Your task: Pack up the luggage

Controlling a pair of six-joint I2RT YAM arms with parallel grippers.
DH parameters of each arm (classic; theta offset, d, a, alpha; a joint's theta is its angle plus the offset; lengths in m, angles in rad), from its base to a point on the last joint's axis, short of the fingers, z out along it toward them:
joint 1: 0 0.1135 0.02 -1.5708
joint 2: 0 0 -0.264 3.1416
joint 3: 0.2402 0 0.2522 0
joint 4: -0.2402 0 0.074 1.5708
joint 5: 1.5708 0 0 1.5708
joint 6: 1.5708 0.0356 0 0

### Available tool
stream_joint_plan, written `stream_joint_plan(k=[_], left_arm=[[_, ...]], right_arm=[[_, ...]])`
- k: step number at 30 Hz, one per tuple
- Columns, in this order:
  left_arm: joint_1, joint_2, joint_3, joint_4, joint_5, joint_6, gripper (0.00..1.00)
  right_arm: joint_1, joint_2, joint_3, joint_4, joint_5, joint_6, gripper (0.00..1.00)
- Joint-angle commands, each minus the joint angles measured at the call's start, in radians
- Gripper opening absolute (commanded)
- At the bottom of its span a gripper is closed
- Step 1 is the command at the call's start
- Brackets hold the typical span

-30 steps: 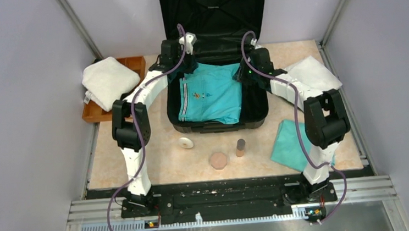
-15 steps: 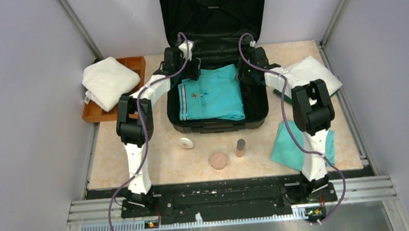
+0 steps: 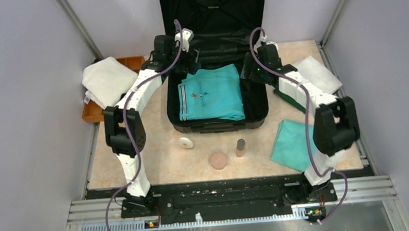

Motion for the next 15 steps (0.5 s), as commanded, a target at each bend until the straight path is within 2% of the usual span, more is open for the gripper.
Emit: stream_joint_plan(k=[1,2,3,6,10,12,15], left_arm=[[0.001,-0.096,-0.001,-0.243,0.121,0.04,0.98],[0.002,-0.101,-0.003,-0.281,0.127,0.044,0.98],[0.002,-0.108,-0.007,-0.312,0.129,0.044,0.98],[0.004,-0.138,-0.039,-0.35,0.117,0.041,0.98],[0.005,-0.179,-0.076,-0.355,0.113,0.036,0.98],[0.007,-0.197,-0.087,-0.356,0.119,0.035,0.98],[0.007,-0.219,-0.096,-0.357,0.122,0.038,0.98]], right_arm=[[-0.008,-0.263,-0.119,-0.172,0.159,-0.014,0.9],[-0.019,-0.312,-0.153,-0.223,0.196,0.0,0.97],[-0.028,-0.364,-0.193,-0.267,0.224,0.01,0.99],[-0.082,-0.473,-0.305,-0.392,0.284,0.087,0.99],[-0.181,-0.495,-0.452,-0.475,0.202,0.157,0.99],[-0.182,-0.475,-0.497,-0.523,0.262,0.205,0.95],[-0.182,-0.46,-0.54,-0.49,0.289,0.269,0.87]])
